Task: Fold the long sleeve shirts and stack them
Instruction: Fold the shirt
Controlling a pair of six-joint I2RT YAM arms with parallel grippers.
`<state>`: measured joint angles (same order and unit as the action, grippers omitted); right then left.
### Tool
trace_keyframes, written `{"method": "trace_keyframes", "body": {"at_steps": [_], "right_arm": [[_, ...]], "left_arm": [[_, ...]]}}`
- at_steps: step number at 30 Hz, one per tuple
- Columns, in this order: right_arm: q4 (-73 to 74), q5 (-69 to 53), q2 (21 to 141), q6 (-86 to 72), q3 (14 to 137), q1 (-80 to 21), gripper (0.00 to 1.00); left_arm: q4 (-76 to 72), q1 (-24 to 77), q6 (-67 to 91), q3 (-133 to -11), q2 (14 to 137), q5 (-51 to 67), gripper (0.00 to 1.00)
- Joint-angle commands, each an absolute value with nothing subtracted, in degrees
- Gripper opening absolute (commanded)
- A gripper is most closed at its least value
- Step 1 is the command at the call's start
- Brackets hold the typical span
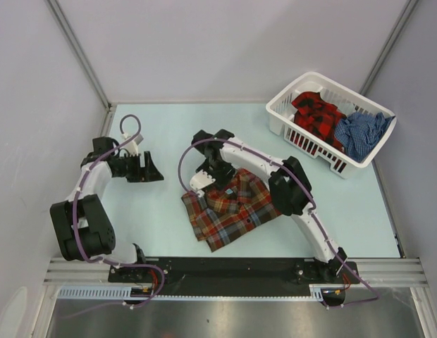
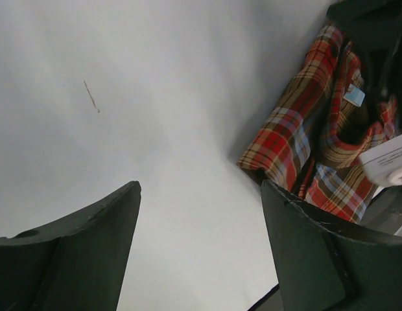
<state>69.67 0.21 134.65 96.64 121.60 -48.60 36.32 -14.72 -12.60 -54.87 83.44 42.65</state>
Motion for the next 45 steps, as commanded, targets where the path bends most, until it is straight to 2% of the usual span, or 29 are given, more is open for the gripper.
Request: {"method": "trace_keyframes", "body": {"at_steps": [1, 4, 7, 11, 15, 16, 17, 19, 21, 22, 25, 30, 32, 33, 34, 36, 37, 40, 45], "right_arm": [[67.33, 0.97, 126.22, 86.85, 119.02, -46.42, 0.73], [67.50, 0.44, 122.88, 81.58, 116.55, -43.61, 0.73], [70.39, -5.70, 120.59, 72.98, 117.86, -39.75, 0.72], [78.03, -21.12, 117.96, 58.56, 116.91, -32.90, 0.70], [77.36, -35.05, 111.99, 48.18, 101.29, -24.01, 0.66], [75.78, -36.46, 108.93, 45.38, 92.72, -22.69, 0.66], [72.37, -38.21, 107.42, 44.13, 88.98, -21.63, 0.67], [69.54, -39.19, 105.04, 42.20, 80.47, -19.08, 0.68], [66.28, -40.60, 104.94, 39.03, 76.92, -17.59, 0.67], [65.66, -40.87, 105.55, 38.33, 75.60, -17.23, 0.64], [63.98, -41.48, 107.04, 37.00, 71.90, -16.96, 0.53], [66.18, -49.82, 108.55, 37.09, 69.79, -19.07, 0.32], [67.23, -53.33, 107.76, 37.26, 69.61, -21.35, 0.31], [67.15, -54.39, 106.62, 36.57, 69.09, -22.14, 0.32], [67.24, -55.62, 106.09, 36.13, 68.82, -22.84, 0.32], [67.85, -58.09, 104.60, 35.86, 68.73, -23.82, 0.40], [68.63, -58.36, 104.07, 35.77, 68.82, -23.56, 0.43], [71.61, -58.18, 102.23, 38.39, 69.60, -19.61, 0.52], [73.13, -60.82, 100.55, 39.47, 70.84, -7.15, 0.54]], "left_arm": [[37.09, -10.91, -17.14, -56.52, 81.21, 44.48, 0.82], [37.79, -5.29, -16.53, -55.81, 81.21, 43.16, 0.83], [36.40, 2.00, -14.78, -54.85, 82.44, 38.77, 0.83], [33.58, 6.67, -11.87, -54.75, 87.00, 35.86, 0.74], [33.66, 8.96, -11.51, -57.12, 93.59, 35.95, 0.65], [33.92, 8.96, -11.17, -58.43, 96.13, 36.38, 0.62], [34.10, 8.96, -11.08, -59.06, 97.20, 36.91, 0.54], [35.06, 9.05, -11.25, -61.16, 100.35, 37.88, 0.47], [35.68, 9.05, -11.51, -63.18, 102.21, 38.58, 0.33], [36.03, 9.05, -11.95, -63.80, 103.52, 39.63, 0.21], [37.26, 8.96, -12.30, -67.40, 106.34, 39.11, 0.00], [39.54, 7.82, -14.84, -74.16, 110.21, 35.68, 0.00], [41.56, 7.82, -16.34, -76.02, 110.13, 35.59, 0.02], [43.14, 7.74, -17.91, -77.59, 109.00, 35.77, 0.09], [43.59, 7.73, -18.80, -78.22, 108.11, 36.03, 0.27], [44.21, 7.65, -22.30, -79.19, 104.00, 38.83, 0.44], [44.21, 7.82, -23.54, -79.19, 102.32, 40.33, 0.56], [44.64, 10.36, -27.59, -79.80, 98.72, 43.15, 0.67], [43.60, 19.76, -29.27, -80.86, 99.31, 40.79, 0.69]]}}
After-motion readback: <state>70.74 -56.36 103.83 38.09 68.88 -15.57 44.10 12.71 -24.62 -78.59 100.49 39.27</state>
